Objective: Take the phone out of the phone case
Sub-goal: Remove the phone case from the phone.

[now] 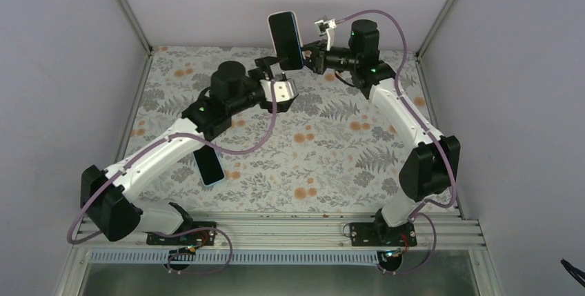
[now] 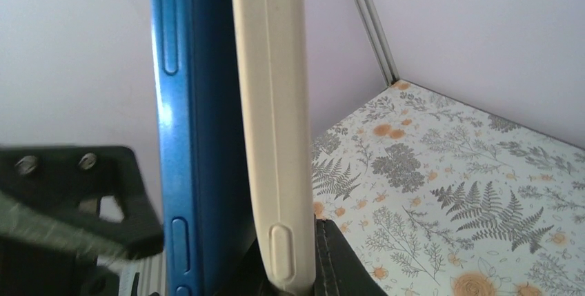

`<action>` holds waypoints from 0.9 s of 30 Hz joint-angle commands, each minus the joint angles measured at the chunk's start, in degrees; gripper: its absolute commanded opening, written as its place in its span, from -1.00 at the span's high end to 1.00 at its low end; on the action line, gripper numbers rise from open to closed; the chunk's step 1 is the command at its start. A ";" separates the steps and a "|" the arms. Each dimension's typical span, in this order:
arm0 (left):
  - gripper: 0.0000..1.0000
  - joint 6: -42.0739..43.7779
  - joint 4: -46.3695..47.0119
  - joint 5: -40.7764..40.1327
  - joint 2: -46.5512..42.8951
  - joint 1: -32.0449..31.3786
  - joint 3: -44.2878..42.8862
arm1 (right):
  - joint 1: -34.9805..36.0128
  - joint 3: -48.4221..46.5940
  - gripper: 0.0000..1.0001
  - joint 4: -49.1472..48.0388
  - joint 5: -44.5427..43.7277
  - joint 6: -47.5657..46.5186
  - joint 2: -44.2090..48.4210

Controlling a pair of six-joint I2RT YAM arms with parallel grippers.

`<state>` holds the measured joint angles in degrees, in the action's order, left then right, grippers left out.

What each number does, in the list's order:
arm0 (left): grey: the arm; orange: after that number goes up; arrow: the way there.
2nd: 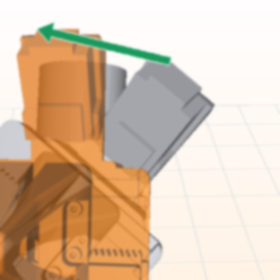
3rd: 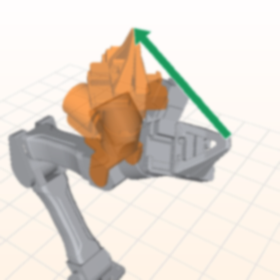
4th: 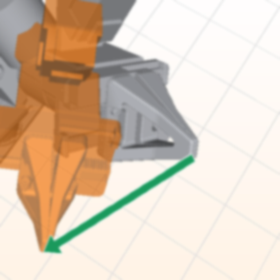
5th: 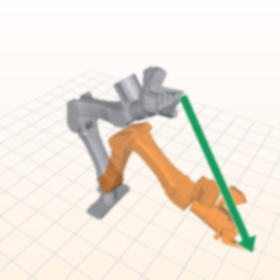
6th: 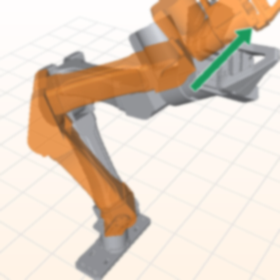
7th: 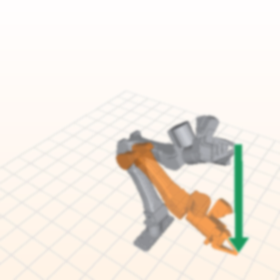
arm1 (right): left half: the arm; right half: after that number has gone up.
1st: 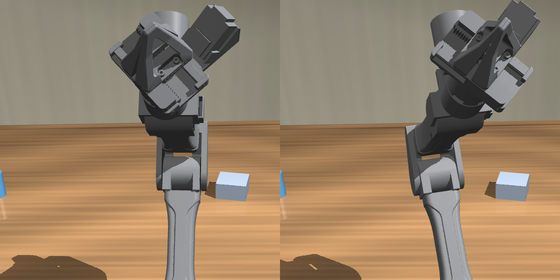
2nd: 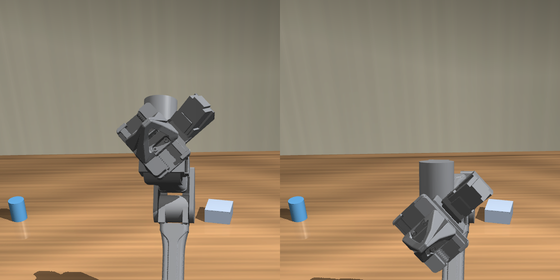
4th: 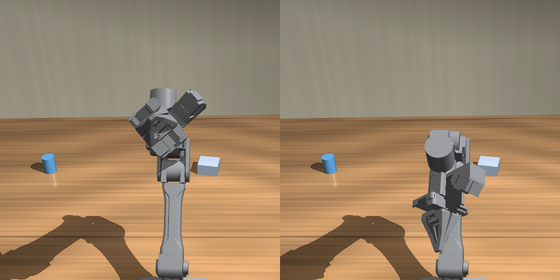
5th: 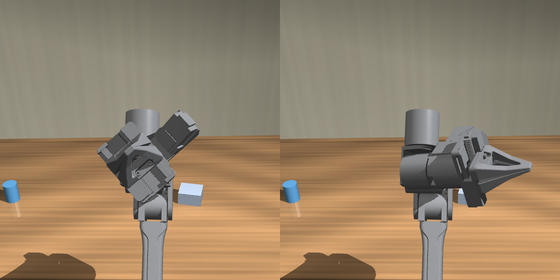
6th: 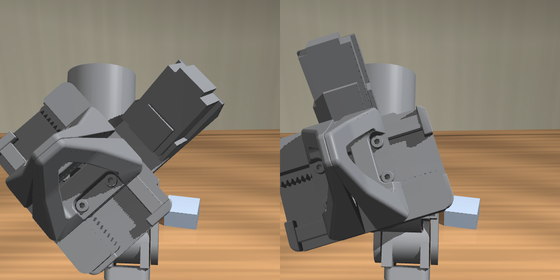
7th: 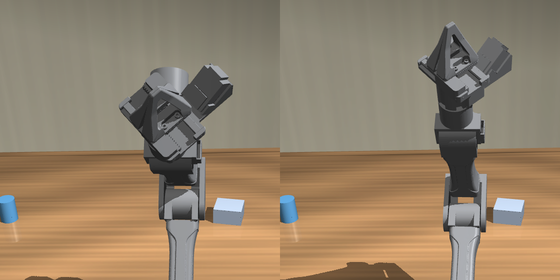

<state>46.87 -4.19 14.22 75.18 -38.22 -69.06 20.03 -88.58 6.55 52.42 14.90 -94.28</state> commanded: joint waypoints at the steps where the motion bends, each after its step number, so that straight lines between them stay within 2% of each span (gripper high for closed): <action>1: -1.00 1.78 9.98 -10.72 3.13 -3.06 -0.37 | -1.22 -2.43 0.94 -5.40 2.28 4.06 -2.65; 7: -1.00 1.80 21.47 -19.37 6.09 -4.68 0.73 | -1.43 -1.94 0.94 -6.74 3.05 5.69 -3.59; 18: -1.00 -0.36 24.36 -21.68 10.55 -5.01 1.79 | -2.64 0.89 0.94 -13.06 6.67 12.52 -4.21; 22: -1.00 -0.66 29.60 -26.05 11.02 -5.86 3.58 | -2.93 1.49 0.94 -14.68 7.46 14.39 -4.58; 27: -1.00 2.99 36.12 -31.02 11.66 -8.54 5.35 | -3.31 2.05 0.94 -17.12 8.18 17.07 -5.53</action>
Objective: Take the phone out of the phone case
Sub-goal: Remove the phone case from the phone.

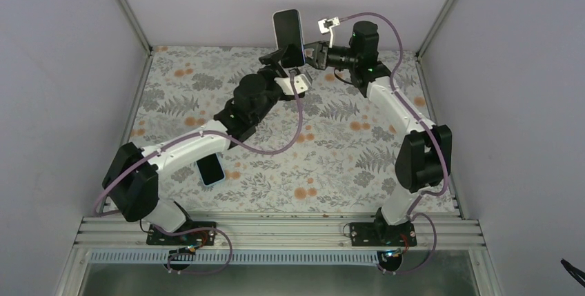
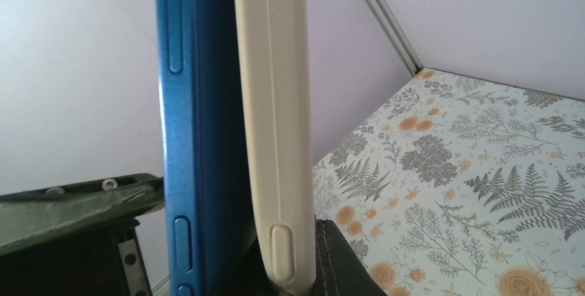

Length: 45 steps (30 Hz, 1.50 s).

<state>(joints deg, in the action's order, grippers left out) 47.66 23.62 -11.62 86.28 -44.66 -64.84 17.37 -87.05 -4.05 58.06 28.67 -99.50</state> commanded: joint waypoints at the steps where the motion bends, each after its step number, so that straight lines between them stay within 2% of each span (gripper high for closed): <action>1: -1.00 3.17 9.34 -5.81 0.97 -2.58 1.35 | -0.66 0.61 0.94 -6.98 2.57 3.65 -0.46; 5: -1.00 6.72 16.55 -8.85 2.05 -4.12 3.19 | -0.82 0.87 0.94 -7.86 2.69 4.90 -1.20; 9: -1.00 16.39 29.58 -11.68 3.66 -6.30 7.78 | -1.12 1.05 0.94 -8.35 2.86 6.03 -1.76; 14: -1.00 23.83 39.45 -15.05 6.15 -7.61 10.16 | -1.86 0.92 0.94 -9.23 2.76 8.08 -2.01; 24: -0.97 45.36 73.17 -15.29 15.46 -9.08 14.04 | -2.10 3.33 0.93 -12.61 3.33 9.40 -1.54; 31: -0.98 51.54 79.41 -12.48 20.54 -9.36 13.36 | -2.16 3.57 0.94 -13.38 3.67 9.30 -1.32; 45: -0.89 53.32 81.16 -12.69 21.31 -9.49 11.60 | -2.15 3.50 0.94 -14.01 3.80 9.99 -1.72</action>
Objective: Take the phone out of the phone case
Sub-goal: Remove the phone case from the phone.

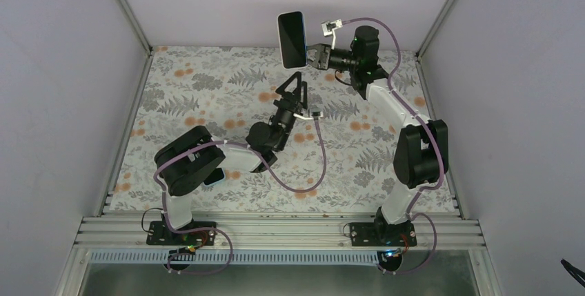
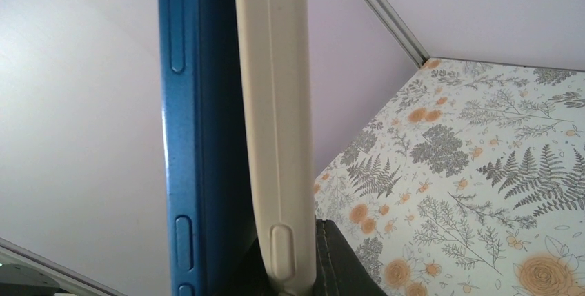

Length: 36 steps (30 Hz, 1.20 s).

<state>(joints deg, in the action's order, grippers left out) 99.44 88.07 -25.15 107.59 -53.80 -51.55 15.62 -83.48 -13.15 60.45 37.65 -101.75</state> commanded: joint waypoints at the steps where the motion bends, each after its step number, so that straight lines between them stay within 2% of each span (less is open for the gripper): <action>1: -0.88 1.52 16.76 0.81 -0.13 -0.36 -1.87 | -0.39 -0.16 0.94 -5.00 1.49 1.15 0.43; 25: -0.87 -0.38 13.35 -0.87 1.01 3.56 -9.45 | -0.32 -1.60 0.94 -5.06 1.34 2.35 0.33; 34: -0.86 -0.36 14.70 -1.03 3.26 3.70 -11.50 | 0.04 -1.04 0.94 -7.06 1.81 4.36 0.67; 36: -0.80 -0.24 14.79 -1.62 3.50 4.00 -12.50 | 0.03 -0.78 0.94 -7.05 1.97 4.45 0.83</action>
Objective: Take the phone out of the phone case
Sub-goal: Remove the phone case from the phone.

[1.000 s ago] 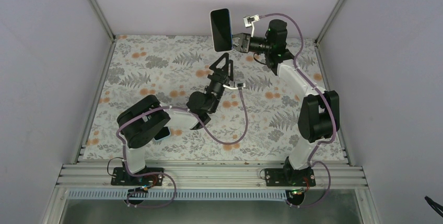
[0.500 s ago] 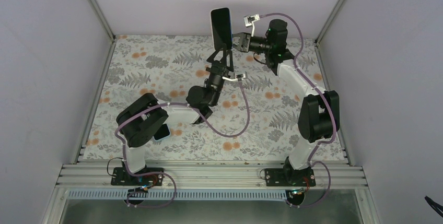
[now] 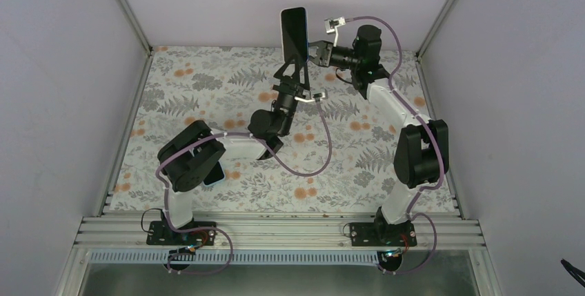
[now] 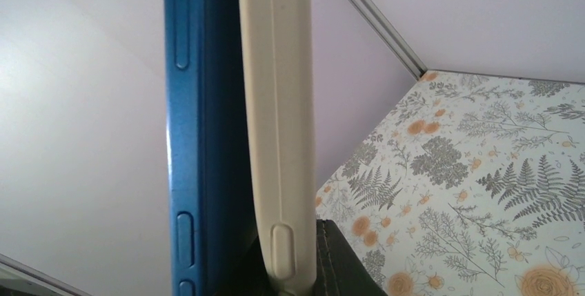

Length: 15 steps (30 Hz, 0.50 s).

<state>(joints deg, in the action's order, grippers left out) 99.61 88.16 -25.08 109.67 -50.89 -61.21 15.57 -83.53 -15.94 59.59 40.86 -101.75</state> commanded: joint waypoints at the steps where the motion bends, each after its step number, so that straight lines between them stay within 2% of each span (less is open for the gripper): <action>1: -0.73 -0.39 14.42 -2.05 1.47 1.27 -3.45 | 0.12 -0.57 0.94 -4.31 2.91 1.36 0.97; 3: -0.48 -0.06 14.68 -2.58 2.25 1.56 -4.23 | 0.09 0.02 0.94 -5.34 3.31 2.58 1.12; 4: -0.44 0.33 15.07 -2.46 2.67 1.57 -4.37 | 0.15 0.28 0.94 -6.26 3.71 3.42 1.26; 7: -0.43 0.80 16.58 -1.53 3.60 1.42 -3.98 | 0.62 0.47 0.94 -7.96 4.93 4.66 1.61; 11: -0.23 -0.16 16.57 -1.72 3.84 1.53 -4.13 | 1.50 0.55 0.93 -7.84 6.39 4.22 2.44; 15: -0.22 -1.55 15.26 -2.00 3.50 1.89 -4.28 | 2.02 1.00 0.94 -7.12 7.03 3.45 3.52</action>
<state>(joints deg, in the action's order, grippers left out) 99.70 88.25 -25.67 112.55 -50.37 -64.23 15.73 -82.85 -19.38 59.94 43.94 -101.75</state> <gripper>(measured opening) 0.609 0.092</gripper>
